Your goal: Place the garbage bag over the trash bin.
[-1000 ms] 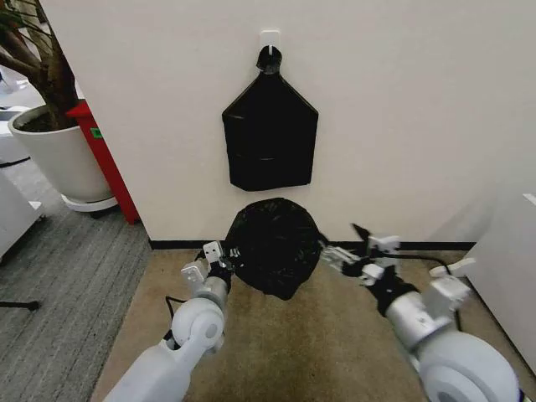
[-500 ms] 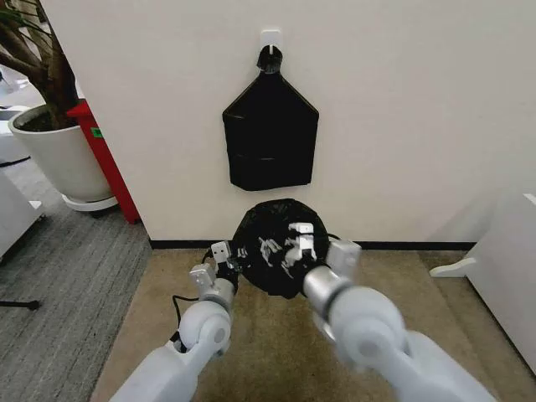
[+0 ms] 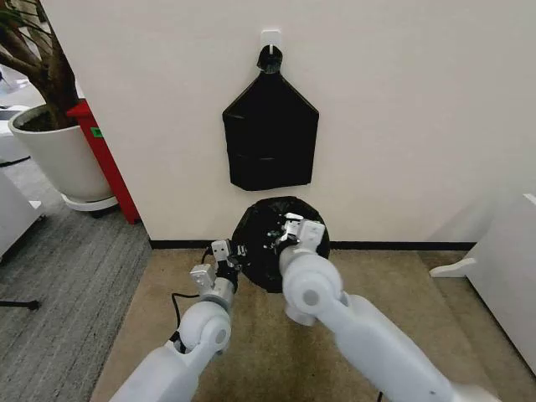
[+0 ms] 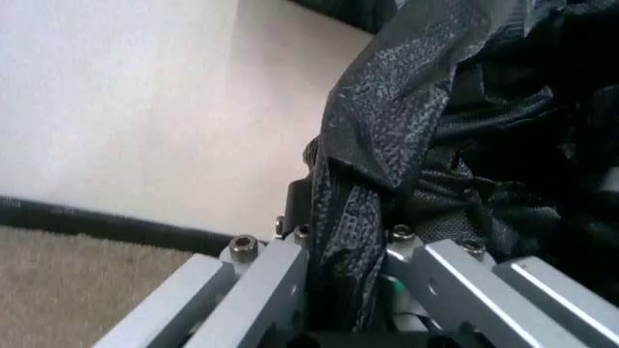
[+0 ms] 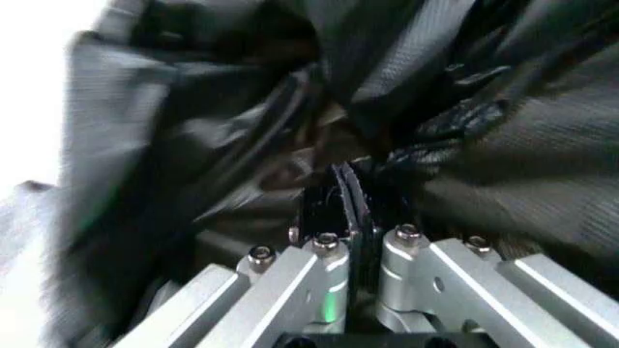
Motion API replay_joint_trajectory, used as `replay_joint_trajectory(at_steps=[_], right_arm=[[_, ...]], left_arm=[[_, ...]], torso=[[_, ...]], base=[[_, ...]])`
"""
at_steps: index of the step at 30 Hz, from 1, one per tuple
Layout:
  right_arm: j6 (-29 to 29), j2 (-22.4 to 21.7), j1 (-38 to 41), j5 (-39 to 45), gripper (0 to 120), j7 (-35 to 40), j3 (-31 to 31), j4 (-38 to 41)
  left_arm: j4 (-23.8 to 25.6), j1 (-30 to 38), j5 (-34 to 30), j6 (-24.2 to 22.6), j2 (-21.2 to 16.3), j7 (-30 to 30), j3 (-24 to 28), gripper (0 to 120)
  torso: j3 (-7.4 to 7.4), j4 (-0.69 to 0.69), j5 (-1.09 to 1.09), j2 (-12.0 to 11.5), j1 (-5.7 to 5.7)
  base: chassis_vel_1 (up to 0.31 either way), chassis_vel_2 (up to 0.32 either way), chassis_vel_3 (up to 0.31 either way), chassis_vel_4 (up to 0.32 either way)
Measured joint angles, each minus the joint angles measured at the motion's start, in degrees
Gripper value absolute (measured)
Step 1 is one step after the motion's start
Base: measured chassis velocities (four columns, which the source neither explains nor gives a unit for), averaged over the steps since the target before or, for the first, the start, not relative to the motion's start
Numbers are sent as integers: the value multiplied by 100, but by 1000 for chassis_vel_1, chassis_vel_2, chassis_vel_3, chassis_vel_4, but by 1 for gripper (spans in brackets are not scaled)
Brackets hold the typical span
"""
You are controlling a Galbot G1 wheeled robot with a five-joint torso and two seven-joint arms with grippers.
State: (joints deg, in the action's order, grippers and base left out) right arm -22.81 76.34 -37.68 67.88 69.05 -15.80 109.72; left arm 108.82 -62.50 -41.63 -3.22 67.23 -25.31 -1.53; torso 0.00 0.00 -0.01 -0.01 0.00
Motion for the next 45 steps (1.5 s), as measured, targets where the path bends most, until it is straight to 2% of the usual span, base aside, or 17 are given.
replay_joint_trajectory(at_steps=[9,14,17,20,26,31,35,38,41,45], right_arm=[[76,583,311,-387,0,105,36,-1454],[108,595,341,-224,0,284,-39,-1228],[128,456,342,-23,0,433,-126,-903],[165,141,338,236,0,583,-300,-427],[166,83,328,238,0,558,-293,-563],[80,449,357,38,0,300,-31,-1556],[76,584,431,60,0,306,2,-1867],[88,566,460,111,0,397,-38,-1803],[145,301,555,326,0,596,-263,-1208],[170,232,637,497,0,661,-345,-1018]], left_arm=[[226,-133,198,113,45,79,-30,3],[192,-145,269,160,86,89,-122,3],[151,-138,278,179,96,89,-161,3],[122,-121,279,197,100,88,-194,3],[151,-117,279,210,106,90,-195,3],[423,-269,383,256,54,168,-188,3],[509,-276,401,257,17,173,-189,3],[505,-245,400,257,12,167,-207,3],[419,-211,395,258,17,157,-249,3],[370,-219,398,258,38,160,-250,3]], torso=[[0,0,0,0,0],[0,0,0,0,0],[-1,0,0,0,0],[-1,-2,1,0,0],[-1,-1,1,0,-1],[0,0,1,0,0],[0,1,2,0,-1],[0,1,2,0,0],[0,-1,1,0,0],[-1,-1,1,1,-1]], base=[[0,0,0,0],[0,0,0,0],[0,0,0,0],[0,0,0,0],[0,0,0,0],[0,0,0,0],[0,0,0,0],[0,0,0,0],[0,0,0,0],[0,0,0,0]])
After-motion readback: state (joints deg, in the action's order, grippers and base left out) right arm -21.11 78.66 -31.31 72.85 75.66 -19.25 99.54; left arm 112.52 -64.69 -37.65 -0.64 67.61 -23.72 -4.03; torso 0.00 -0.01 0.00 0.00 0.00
